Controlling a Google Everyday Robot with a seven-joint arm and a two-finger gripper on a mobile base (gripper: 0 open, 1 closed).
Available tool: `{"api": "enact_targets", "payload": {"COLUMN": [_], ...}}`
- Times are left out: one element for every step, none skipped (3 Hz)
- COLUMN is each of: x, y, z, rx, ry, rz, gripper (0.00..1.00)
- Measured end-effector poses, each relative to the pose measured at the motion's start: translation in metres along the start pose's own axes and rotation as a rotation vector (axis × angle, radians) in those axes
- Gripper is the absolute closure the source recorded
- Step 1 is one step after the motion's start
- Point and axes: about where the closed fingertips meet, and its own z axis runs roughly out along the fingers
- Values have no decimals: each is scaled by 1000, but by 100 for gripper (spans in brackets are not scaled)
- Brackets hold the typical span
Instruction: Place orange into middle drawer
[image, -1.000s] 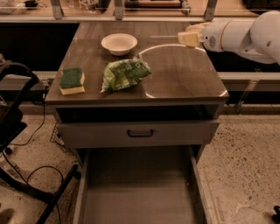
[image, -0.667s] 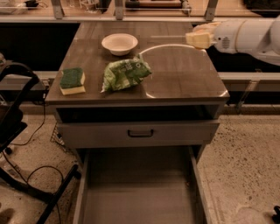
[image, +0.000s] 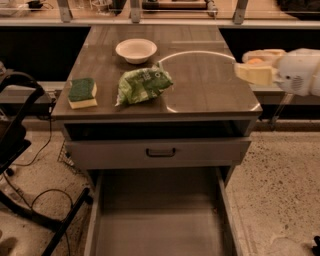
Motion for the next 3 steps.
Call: {"api": "enact_targets", "payload": {"x": [25, 31, 54], "y": [35, 38, 53], "z": [-76, -74, -68], "rx": [5, -3, -41], "ry": [19, 18, 12], "rz": [-15, -12, 4], "gripper": [100, 100, 100]}}
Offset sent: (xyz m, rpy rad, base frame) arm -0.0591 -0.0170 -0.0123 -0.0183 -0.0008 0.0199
